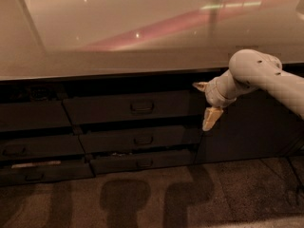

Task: Open top drawer

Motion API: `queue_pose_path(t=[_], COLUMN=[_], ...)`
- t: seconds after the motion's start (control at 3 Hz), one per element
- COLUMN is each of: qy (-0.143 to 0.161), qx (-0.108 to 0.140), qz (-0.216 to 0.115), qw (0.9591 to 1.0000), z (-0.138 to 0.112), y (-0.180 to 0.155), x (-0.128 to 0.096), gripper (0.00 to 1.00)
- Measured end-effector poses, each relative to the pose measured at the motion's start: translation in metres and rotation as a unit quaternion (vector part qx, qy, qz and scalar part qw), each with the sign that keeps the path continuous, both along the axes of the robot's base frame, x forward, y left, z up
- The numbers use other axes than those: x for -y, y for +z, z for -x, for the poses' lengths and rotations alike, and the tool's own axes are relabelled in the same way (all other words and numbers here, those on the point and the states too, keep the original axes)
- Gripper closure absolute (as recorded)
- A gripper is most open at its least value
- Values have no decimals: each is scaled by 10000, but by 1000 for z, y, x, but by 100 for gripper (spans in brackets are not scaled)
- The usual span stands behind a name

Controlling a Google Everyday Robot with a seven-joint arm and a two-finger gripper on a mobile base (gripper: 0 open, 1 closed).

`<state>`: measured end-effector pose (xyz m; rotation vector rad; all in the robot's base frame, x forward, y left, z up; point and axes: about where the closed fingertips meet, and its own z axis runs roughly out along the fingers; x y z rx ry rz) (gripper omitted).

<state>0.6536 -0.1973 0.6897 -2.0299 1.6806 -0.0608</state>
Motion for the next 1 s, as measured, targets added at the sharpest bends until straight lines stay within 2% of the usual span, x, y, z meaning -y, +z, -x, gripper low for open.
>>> queue_pose_path(t=[0.33,0.67,1.0], qy=[-86,-236,-349], qx=[-139,-506,-697], qz=[190,369,441], qw=[9997,9978,9960], z=[-10,-31,-46], y=[-15,-50,-66], x=[4,22,35], gripper=[0,0,0])
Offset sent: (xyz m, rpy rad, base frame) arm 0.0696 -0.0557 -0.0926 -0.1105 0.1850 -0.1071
